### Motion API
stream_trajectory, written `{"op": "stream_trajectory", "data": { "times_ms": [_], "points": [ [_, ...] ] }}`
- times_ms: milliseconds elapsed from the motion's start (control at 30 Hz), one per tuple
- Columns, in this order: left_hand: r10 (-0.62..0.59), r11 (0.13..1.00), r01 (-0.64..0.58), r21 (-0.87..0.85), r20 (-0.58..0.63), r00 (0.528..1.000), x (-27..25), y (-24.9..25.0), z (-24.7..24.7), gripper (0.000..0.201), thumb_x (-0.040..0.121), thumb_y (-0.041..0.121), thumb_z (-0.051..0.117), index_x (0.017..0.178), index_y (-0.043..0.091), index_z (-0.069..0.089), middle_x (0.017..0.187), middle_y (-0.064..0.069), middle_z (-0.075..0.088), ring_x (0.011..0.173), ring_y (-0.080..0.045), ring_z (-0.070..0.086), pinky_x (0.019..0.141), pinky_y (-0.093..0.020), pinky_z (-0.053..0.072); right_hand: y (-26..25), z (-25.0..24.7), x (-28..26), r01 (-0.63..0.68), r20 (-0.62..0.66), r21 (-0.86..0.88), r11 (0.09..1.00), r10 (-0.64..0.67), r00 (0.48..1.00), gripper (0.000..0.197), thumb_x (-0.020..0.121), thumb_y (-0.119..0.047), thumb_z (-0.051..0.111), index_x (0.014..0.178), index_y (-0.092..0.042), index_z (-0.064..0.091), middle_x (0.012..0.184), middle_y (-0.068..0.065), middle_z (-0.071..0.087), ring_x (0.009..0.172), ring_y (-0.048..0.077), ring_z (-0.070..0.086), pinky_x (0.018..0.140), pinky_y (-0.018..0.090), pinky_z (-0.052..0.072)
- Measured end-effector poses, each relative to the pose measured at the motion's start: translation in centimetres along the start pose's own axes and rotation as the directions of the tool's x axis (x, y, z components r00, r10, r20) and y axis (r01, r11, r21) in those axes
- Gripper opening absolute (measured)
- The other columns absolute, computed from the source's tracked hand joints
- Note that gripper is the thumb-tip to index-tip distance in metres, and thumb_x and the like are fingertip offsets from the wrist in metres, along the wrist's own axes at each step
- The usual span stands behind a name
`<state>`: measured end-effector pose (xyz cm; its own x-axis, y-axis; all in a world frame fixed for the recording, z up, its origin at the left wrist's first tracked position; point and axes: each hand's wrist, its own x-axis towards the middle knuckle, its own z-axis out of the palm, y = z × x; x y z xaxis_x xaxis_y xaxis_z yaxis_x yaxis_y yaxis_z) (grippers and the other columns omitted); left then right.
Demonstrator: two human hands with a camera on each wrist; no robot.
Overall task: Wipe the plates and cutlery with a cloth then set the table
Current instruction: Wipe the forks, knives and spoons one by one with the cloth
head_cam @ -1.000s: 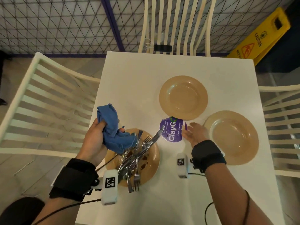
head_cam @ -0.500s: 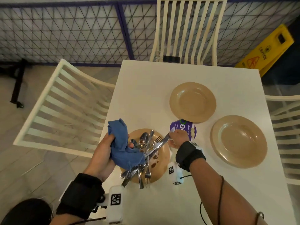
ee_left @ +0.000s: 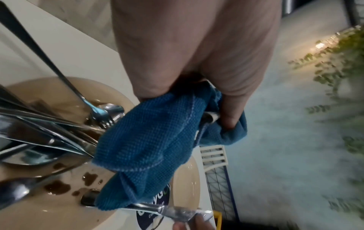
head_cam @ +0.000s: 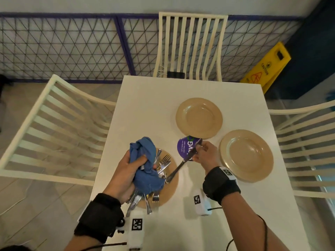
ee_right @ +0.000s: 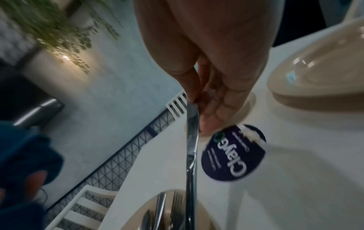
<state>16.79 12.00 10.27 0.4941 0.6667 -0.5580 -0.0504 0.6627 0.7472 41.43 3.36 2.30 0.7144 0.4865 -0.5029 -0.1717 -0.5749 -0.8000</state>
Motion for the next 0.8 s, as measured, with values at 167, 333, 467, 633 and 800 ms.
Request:
{"op": "stream_trajectory", "data": {
  "times_ms": [167,333,467,633,800],
  "points": [
    [0.168,0.924,-0.189,0.333,0.090,0.982,1.8,-1.7,5.8,0.031,0.092,0.015,0.071,0.120,0.023,0.061,0.110,0.002,0.073,0.097,-0.015,0.071,0.080,-0.031,0.058,-4.1,-3.0,-2.7,0.189,0.025,-0.007,0.982,-0.189,0.982,0.008,0.096,-0.014,0.059,0.094,-0.017,0.065,0.090,0.009,0.071,0.079,0.025,0.073,0.070,0.041,0.063],
    [0.162,0.738,-0.245,0.629,0.188,0.969,1.4,-5.3,9.9,0.026,0.093,0.028,0.069,0.117,0.033,0.061,0.106,0.009,0.072,0.097,-0.011,0.068,0.091,-0.041,0.056,-7.7,-5.5,-4.7,0.233,0.103,0.115,0.966,-0.244,0.964,0.011,0.095,-0.007,0.060,0.091,-0.014,0.068,0.068,0.006,0.066,0.058,0.022,0.062,0.061,0.034,0.058],
    [0.136,0.714,-0.219,0.665,0.175,0.975,-0.2,-6.4,10.8,0.010,0.094,0.030,0.067,0.103,0.030,0.069,0.094,0.006,0.075,0.089,-0.014,0.071,0.089,-0.044,0.058,-8.3,-7.6,-6.1,0.209,0.180,0.154,0.966,-0.235,0.955,0.008,0.097,-0.010,0.061,0.098,-0.012,0.068,0.078,0.008,0.069,0.063,0.020,0.066,0.067,0.037,0.061],
    [0.161,0.754,-0.227,0.616,0.162,0.974,-1.8,-6.6,13.2,0.010,0.097,0.028,0.064,0.099,0.024,0.074,0.086,0.002,0.075,0.076,-0.015,0.069,0.069,-0.029,0.057,-7.0,-9.2,-7.2,0.349,0.292,-0.003,0.937,-0.333,0.896,0.013,0.097,-0.020,0.060,0.098,-0.013,0.071,0.086,0.013,0.073,0.070,0.015,0.063,0.072,0.035,0.055],
    [0.258,0.782,-0.269,0.563,0.100,0.961,-2.6,-6.0,15.9,0.012,0.099,0.020,0.062,0.098,0.014,0.072,0.087,-0.010,0.076,0.075,-0.018,0.067,0.058,-0.018,0.052,-5.5,-10.9,-8.1,0.426,0.283,-0.052,0.903,-0.395,0.874,0.017,0.097,-0.022,0.060,0.096,-0.015,0.076,0.086,-0.003,0.073,0.075,0.006,0.064,0.072,0.020,0.049]
  ]
}}
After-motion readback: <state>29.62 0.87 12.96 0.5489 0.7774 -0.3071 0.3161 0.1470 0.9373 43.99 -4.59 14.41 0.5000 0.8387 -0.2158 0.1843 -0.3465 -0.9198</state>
